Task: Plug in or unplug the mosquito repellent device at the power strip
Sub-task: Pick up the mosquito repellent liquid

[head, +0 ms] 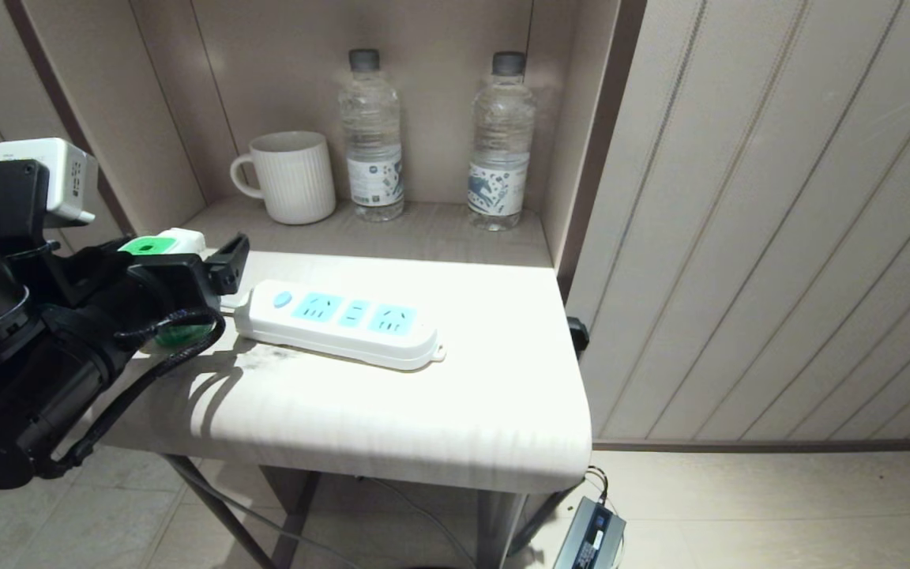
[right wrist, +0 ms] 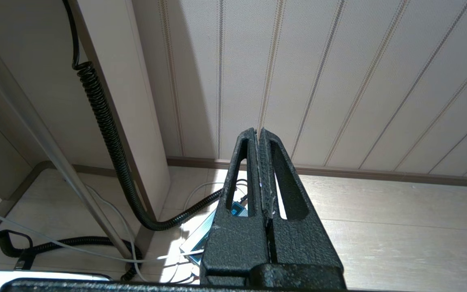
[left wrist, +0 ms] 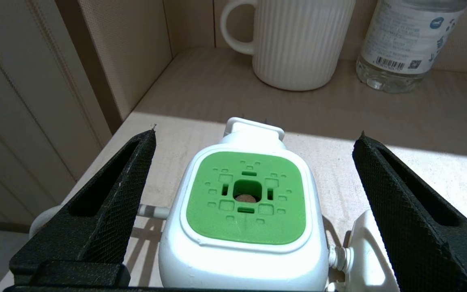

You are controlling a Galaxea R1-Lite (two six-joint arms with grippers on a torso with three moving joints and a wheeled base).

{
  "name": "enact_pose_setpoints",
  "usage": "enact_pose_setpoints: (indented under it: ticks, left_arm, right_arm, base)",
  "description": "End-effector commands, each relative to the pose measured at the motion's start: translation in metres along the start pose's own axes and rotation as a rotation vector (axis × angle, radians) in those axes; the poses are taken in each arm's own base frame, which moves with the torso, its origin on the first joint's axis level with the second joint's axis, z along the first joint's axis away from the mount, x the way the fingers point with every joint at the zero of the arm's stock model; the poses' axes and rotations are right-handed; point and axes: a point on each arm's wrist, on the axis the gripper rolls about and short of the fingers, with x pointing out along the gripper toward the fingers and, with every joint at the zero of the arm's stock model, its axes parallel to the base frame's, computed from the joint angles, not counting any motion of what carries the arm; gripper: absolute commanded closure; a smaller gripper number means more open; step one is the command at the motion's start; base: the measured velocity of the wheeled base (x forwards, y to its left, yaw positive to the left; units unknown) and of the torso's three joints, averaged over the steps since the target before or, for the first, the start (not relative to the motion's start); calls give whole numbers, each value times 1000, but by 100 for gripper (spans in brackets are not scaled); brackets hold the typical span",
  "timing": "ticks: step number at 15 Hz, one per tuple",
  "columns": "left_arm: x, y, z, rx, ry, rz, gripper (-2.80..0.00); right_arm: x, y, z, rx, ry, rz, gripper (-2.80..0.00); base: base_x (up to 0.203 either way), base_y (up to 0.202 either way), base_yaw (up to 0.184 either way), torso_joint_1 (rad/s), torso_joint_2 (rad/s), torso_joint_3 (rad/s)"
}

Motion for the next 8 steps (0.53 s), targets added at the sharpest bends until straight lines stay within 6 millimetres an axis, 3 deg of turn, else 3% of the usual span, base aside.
enact_pose_setpoints:
  ticks: [1,5,6,8]
  left_arm:
    - [1,0,1,-3,-5,3,-280]
    - [1,-1,1,-1,-5,3,-280]
    - [1,-1,0,0,-3,3,0]
    - [2,-1,0,-1,-14,3,0]
  right_arm:
    - [0,0,0,0,0,-1,0]
    - [0,0,0,0,0,0,0]
    - [0,0,0,0,0,0,0]
    - [0,0,0,0,0,0,0]
  base:
    - [0,0,0,0,0,0]
    - [0,0,0,0,0,0]
    - [0,0,0,0,0,0]
    - [0,0,0,0,0,0]
